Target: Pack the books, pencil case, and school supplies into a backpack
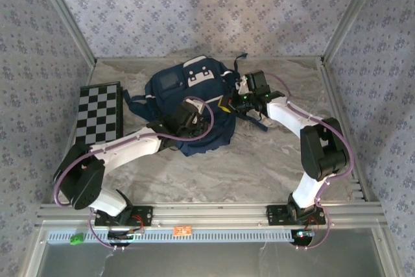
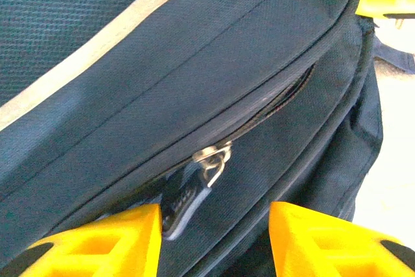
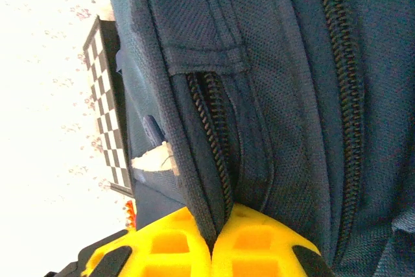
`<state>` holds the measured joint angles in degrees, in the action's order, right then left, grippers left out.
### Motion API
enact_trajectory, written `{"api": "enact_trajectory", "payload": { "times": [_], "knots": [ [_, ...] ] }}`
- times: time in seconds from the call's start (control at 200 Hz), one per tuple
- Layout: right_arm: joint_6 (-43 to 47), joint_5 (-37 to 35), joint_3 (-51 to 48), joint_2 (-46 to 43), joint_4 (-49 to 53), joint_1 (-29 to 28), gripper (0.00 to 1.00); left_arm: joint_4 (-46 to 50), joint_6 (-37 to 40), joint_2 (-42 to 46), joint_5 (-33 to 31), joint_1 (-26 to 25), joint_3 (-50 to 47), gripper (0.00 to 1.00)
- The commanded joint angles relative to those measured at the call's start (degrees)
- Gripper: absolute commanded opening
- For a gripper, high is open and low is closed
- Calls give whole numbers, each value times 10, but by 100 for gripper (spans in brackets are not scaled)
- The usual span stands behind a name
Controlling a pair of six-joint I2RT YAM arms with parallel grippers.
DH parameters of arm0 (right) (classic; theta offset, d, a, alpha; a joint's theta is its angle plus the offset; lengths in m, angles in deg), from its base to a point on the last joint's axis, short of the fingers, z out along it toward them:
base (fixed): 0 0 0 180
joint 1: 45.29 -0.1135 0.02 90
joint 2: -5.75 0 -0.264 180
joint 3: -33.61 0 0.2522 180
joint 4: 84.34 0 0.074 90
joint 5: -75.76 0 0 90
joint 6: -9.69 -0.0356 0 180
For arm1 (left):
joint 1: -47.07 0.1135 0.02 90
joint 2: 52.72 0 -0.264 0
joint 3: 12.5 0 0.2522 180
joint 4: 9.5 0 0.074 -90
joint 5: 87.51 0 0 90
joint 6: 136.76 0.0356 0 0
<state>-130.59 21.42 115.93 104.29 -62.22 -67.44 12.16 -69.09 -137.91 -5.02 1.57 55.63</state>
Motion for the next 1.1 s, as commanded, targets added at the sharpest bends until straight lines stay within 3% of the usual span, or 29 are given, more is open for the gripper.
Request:
{"api": "enact_trajectory", "payload": {
  "times": [0.0,0.195,0.34,0.45,0.575,0.695,0.845,1.094],
  "knots": [
    [-34,14,3,-7,-62,-12,0,-46,4,-18,-18,-2,30,47],
    [-52,17,3,-8,-84,-18,0,-67,-12,-47,-49,-1,39,46],
    [-51,18,3,-10,-84,-19,0,-41,-40,-56,-103,-1,52,40],
    [-49,17,3,-9,-84,-20,0,-69,-39,-59,-75,-1,44,30],
    [-47,16,-19,-8,-84,-20,0,-50,-58,-66,-107,0,57,24],
    [-39,14,-23,-13,-76,-18,0,-37,-78,-61,-134,0,56,10],
    [-31,14,-25,-21,-66,-8,0,-9,-99,-50,-145,9,49,0],
    [-11,20,-9,-24,-39,18,0,32,-70,16,-122,23,-20,0]
  ]
}}
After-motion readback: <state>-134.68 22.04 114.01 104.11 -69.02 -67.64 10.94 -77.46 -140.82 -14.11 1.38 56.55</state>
